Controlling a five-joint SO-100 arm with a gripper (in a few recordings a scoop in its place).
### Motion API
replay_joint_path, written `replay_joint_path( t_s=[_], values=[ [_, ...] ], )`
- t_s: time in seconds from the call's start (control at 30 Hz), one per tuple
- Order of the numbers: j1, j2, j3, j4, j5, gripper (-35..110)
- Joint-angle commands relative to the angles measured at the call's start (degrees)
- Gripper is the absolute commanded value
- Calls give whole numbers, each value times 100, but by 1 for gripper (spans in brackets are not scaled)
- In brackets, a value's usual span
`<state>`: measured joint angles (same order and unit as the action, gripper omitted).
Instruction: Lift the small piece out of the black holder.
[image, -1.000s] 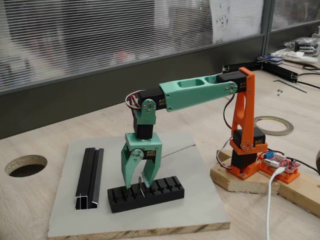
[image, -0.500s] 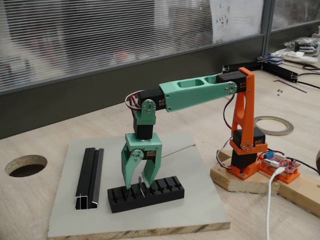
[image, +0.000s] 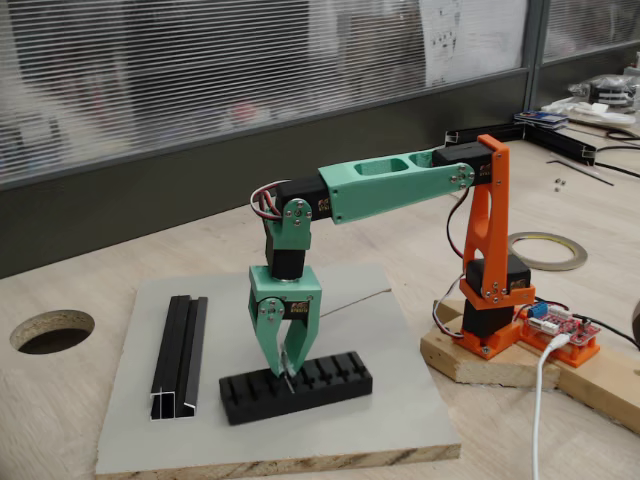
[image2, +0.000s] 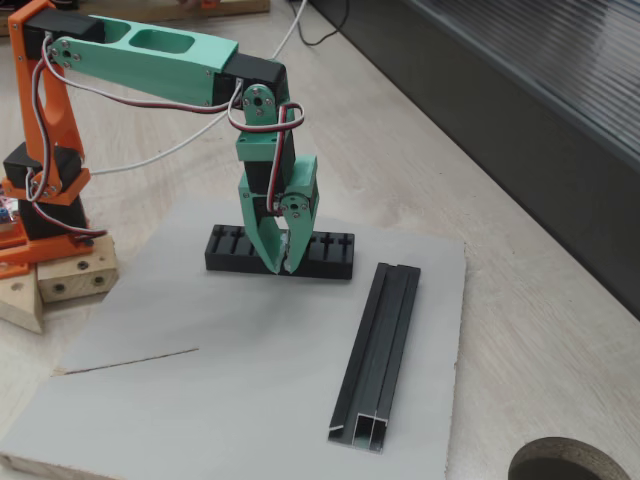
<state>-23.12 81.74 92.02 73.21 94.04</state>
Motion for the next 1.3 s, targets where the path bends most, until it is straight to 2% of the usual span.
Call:
replay_joint_path(
  t_s=[0.0, 0.33, 1.27],
  values=[
    [-70, 185, -88, 0, 88, 5],
    [-70, 255, -105, 53, 88, 5],
    [-62, 4500, -105, 0, 149, 5]
  ],
)
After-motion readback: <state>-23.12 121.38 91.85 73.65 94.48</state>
